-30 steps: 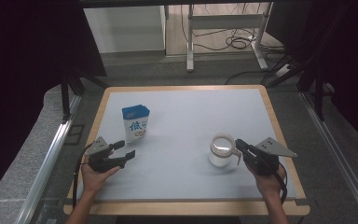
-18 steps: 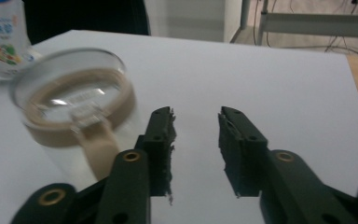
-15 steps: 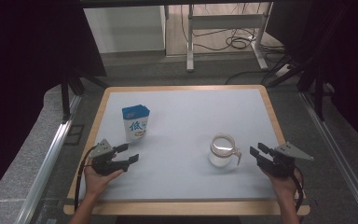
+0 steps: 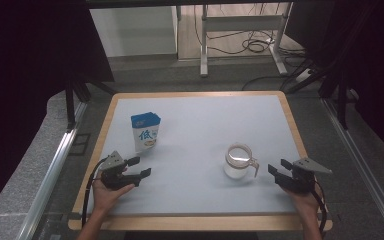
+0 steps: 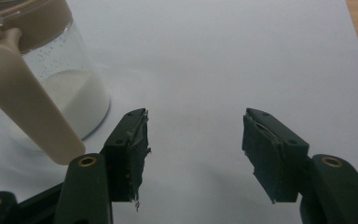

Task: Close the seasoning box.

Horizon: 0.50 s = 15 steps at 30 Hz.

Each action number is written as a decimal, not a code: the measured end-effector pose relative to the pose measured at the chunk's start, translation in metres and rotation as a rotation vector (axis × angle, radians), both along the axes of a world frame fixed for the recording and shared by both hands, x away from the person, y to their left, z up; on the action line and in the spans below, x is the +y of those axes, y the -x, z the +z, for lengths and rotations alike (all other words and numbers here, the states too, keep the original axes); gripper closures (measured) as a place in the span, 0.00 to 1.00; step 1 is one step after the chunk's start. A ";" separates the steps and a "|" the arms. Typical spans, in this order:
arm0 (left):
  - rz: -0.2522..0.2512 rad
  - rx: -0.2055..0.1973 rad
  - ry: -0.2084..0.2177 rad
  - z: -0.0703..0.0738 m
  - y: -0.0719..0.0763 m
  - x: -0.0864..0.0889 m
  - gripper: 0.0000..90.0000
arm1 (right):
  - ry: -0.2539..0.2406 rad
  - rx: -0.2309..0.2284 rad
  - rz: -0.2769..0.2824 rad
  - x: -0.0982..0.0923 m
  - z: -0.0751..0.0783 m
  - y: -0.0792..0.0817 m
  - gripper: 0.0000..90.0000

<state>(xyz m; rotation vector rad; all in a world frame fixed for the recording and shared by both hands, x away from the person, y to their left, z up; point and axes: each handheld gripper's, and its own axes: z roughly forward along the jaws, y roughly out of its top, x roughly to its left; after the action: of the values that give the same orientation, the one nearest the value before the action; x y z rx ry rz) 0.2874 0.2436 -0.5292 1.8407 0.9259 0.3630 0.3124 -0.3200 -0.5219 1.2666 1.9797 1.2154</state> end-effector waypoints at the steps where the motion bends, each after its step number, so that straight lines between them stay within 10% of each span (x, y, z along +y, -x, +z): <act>1: 0.000 0.002 0.001 0.000 0.000 0.000 0.34 | 0.000 0.003 -0.002 0.000 0.000 0.000 0.45; 15: -0.006 0.014 -0.014 -0.001 0.002 -0.002 0.34 | 0.002 -0.016 0.002 0.001 0.002 0.001 0.44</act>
<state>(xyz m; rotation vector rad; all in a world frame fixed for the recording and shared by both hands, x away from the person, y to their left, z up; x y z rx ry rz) 0.2856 0.2416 -0.5305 1.8606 0.9289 0.3542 0.3114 -0.3192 -0.5198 1.2500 1.9708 1.2205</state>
